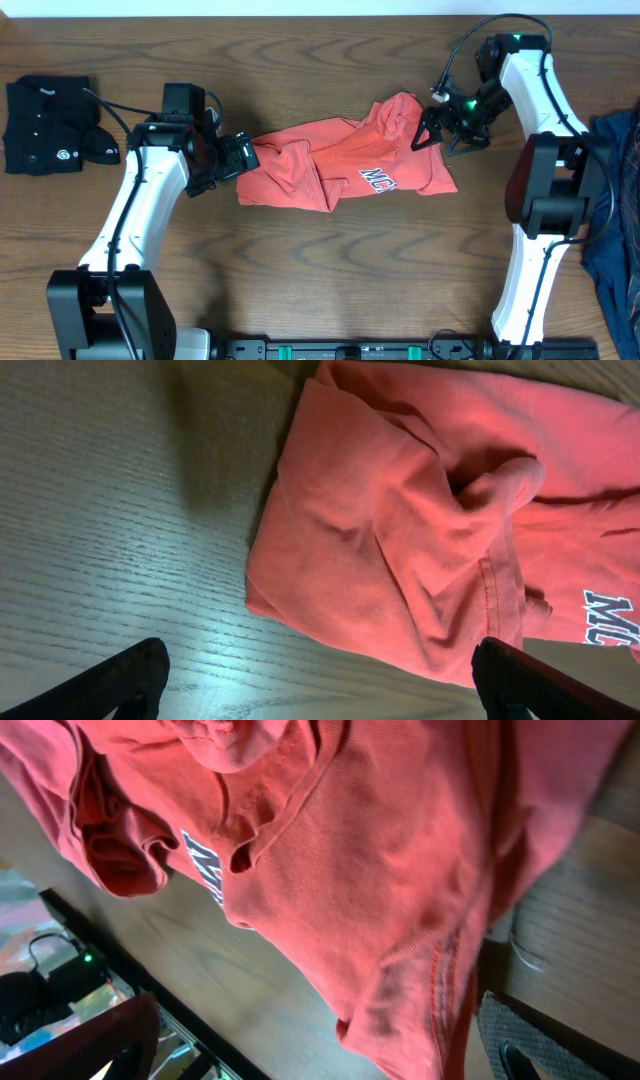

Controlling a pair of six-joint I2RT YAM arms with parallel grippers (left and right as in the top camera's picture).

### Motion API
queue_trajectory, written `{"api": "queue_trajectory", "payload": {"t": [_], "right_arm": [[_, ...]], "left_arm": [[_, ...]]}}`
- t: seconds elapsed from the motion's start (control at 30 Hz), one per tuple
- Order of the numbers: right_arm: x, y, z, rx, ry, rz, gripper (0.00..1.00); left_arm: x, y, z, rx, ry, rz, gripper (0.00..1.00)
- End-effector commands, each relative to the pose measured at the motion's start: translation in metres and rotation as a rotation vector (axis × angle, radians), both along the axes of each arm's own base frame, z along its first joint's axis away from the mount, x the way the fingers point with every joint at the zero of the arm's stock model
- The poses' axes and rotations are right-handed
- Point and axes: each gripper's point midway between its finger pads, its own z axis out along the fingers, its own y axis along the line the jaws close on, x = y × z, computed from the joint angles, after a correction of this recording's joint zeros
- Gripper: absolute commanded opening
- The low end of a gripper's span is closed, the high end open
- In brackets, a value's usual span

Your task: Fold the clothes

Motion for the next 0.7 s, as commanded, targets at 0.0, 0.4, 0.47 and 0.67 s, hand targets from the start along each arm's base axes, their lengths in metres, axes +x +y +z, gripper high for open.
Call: {"api": "queue_trajectory", "payload": {"t": [0.0, 0.4, 0.47, 0.67], "right_arm": [[-0.001, 0.009, -0.004, 0.062, 0.0, 0.026, 0.99], [0.009, -0.022, -0.036, 0.051, -0.002, -0.096, 0.99], [0.011, -0.027, -0.038, 0.058, -0.006, -0.113, 0.99], [0.012, -0.023, -0.043, 0.089, -0.02, -0.122, 0.99]], "left_arm": [[0.001, 0.003, -0.001, 0.015, -0.001, -0.017, 0.98], [0.0, 0.003, -0.002, 0.022, -0.003, -0.042, 0.98], [0.0, 0.003, -0.002, 0.022, -0.003, -0.042, 0.98], [-0.001, 0.003, -0.002, 0.021, -0.001, -0.042, 0.98]]}}
